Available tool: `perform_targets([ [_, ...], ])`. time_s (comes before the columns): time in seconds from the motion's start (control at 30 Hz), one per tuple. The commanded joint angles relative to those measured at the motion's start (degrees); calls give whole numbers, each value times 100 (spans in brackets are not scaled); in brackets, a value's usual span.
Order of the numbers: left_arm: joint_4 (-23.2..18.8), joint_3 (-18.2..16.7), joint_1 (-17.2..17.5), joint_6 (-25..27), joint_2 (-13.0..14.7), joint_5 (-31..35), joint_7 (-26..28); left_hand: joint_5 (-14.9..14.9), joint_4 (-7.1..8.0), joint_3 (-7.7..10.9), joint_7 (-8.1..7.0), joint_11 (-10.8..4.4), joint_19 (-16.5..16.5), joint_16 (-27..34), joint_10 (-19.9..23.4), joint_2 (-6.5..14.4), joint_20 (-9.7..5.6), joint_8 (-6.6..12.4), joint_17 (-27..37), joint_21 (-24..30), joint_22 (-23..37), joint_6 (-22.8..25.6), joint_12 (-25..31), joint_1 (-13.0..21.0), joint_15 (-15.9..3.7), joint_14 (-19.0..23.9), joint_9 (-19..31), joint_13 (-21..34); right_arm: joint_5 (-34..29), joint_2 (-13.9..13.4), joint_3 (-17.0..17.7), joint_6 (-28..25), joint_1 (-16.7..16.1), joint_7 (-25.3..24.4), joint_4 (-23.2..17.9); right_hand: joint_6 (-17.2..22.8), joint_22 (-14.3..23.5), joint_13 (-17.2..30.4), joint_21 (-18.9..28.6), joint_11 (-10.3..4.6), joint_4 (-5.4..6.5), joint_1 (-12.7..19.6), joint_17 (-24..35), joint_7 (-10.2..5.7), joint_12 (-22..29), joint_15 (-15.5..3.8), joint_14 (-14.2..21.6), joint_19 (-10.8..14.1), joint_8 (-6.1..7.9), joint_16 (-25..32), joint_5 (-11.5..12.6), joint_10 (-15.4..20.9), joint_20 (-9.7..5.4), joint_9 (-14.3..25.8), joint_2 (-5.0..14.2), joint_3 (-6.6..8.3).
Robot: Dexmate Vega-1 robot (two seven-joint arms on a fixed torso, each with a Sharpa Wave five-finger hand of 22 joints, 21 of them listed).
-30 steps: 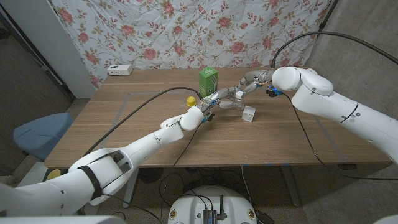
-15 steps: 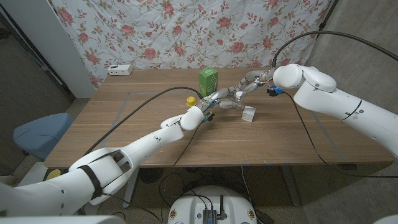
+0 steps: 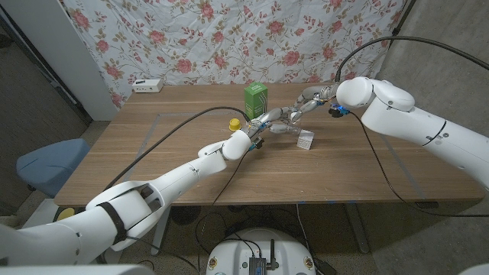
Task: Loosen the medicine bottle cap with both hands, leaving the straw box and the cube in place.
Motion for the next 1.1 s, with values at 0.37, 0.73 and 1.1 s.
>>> perform_targets([
  [0.37, -13, 6, 1, 28, -3, -14, -4, 49, 2, 32, -31, -315, -40, 14, 388, 53, -107, 3, 22, 8, 15, 21, 42, -18, -425, 55, 20, 25, -524, 99, -417, -611, 157, -133, -162, 450, 20, 20, 66, 63, 74, -324, 33, 71, 89, 9, 190, 142, 215, 97, -13, 198, -1, 70, -84, -150],
  [0.73, -55, 1, 18, 45, 14, -9, -1, 48, 3, 31, -36, -320, -41, 20, 381, 51, -106, 3, 25, 8, 15, 24, 40, -25, -422, 64, 20, 25, -786, 167, -609, -755, 237, -73, -128, 700, 20, 20, 80, 61, 62, -394, 30, 20, 102, -26, 254, 204, 340, 117, 2, 279, -15, 106, -98, -184],
  [1.1, 6, 12, -9, -17, -8, -7, -5, 48, 1, 34, -42, -311, -41, 15, 390, 46, -108, 3, 23, 9, 15, 24, 43, -28, -425, 58, 20, 26, -994, 180, -688, -881, 223, -86, -154, 891, 19, 19, 89, 24, -8, -332, 24, -32, 123, -69, 329, 262, 453, 139, 21, 390, -46, 144, -64, -156],
])
